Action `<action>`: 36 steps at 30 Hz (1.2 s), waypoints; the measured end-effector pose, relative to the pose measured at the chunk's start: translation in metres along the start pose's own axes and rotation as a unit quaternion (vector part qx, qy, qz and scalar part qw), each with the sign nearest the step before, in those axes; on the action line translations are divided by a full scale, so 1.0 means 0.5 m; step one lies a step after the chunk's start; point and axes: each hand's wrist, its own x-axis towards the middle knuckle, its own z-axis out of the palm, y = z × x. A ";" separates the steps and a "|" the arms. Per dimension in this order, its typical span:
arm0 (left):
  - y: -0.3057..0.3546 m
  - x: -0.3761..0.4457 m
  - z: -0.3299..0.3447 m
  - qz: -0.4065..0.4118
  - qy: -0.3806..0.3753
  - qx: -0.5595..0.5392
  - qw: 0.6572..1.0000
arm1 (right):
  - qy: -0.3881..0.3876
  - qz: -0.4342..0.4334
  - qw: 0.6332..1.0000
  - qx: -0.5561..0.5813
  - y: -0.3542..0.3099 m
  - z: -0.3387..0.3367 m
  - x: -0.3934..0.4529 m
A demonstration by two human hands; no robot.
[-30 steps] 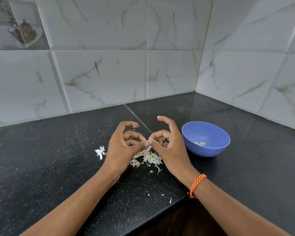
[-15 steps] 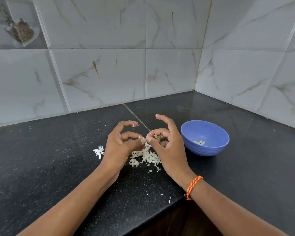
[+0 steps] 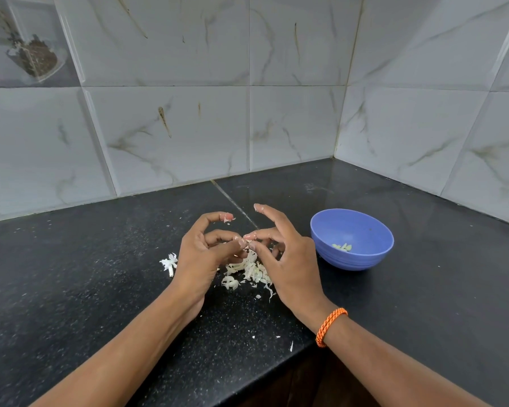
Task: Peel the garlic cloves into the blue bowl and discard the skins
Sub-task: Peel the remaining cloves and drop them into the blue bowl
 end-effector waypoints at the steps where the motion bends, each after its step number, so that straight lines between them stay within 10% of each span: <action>1: -0.001 0.000 0.001 -0.001 0.000 -0.002 1.000 | 0.002 0.005 1.000 0.006 0.001 -0.001 0.002; 14: -0.005 0.007 -0.003 -0.004 0.012 0.013 1.000 | 0.042 0.028 0.997 0.063 -0.016 -0.037 0.032; 24: -0.021 0.016 -0.021 0.148 0.051 0.294 0.943 | -0.037 0.039 0.997 -0.061 -0.004 -0.180 0.132; 36: -0.032 0.022 -0.029 0.151 0.043 0.334 0.929 | -0.089 0.049 0.958 -0.270 0.091 -0.258 0.142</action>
